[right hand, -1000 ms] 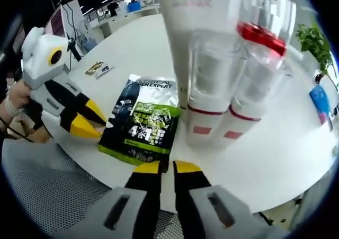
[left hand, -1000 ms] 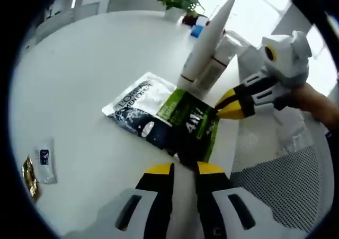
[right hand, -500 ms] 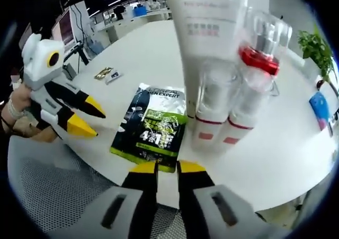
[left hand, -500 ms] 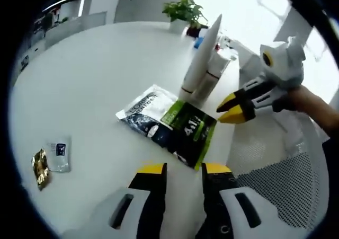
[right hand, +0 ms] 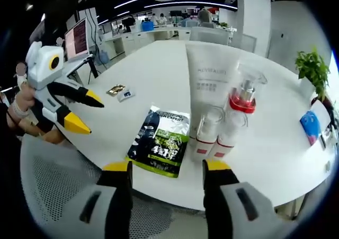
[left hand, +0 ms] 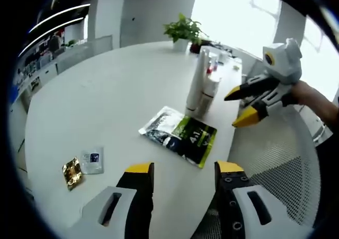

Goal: Arrange the skincare products in the storage area until every visible bottle or jar stands upright without overlapping.

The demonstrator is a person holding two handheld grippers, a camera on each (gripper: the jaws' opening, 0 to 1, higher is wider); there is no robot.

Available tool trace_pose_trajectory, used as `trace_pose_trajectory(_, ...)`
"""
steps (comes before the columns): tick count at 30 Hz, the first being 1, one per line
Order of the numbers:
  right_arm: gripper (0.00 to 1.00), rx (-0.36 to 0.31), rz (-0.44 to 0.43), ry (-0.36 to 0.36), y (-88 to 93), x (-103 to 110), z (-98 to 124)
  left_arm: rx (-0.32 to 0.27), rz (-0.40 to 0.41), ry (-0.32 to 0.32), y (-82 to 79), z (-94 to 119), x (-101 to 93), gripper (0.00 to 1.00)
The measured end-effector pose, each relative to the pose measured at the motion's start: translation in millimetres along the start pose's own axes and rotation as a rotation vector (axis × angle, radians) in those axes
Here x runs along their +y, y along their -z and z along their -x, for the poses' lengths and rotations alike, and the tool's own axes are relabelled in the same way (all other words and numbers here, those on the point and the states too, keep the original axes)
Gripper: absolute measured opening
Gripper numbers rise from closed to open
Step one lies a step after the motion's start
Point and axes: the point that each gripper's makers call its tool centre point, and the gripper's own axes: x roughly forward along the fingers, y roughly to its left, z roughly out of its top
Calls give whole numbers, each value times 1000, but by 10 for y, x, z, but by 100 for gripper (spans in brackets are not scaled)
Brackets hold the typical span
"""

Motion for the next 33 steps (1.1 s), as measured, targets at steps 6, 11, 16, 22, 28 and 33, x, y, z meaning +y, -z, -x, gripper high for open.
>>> trace_pose_trajectory(6,72,-43,9,-1,-124,-39,189,-42,-4,-79,-100,138,43,58)
trace_pose_trajectory(11,82,-79,47,-9,-244,-188,338,-72,-6,-149,-185,216,45,73)
trace_pose_trajectory(16,91,-123,79,-23,-356,-342,496,-107,17,-241,-259,324,34,81)
trace_pose_trajectory(22,99,-136,168,-52,-410,-486,617,-120,53,-317,-296,383,6,90)
trace_pose_trajectory(28,100,-139,229,-98,-401,-590,670,-134,57,-372,-337,376,-53,97)
trace_pose_trajectory(33,100,-139,266,-137,-372,-627,673,-153,107,-408,-288,333,-70,97)
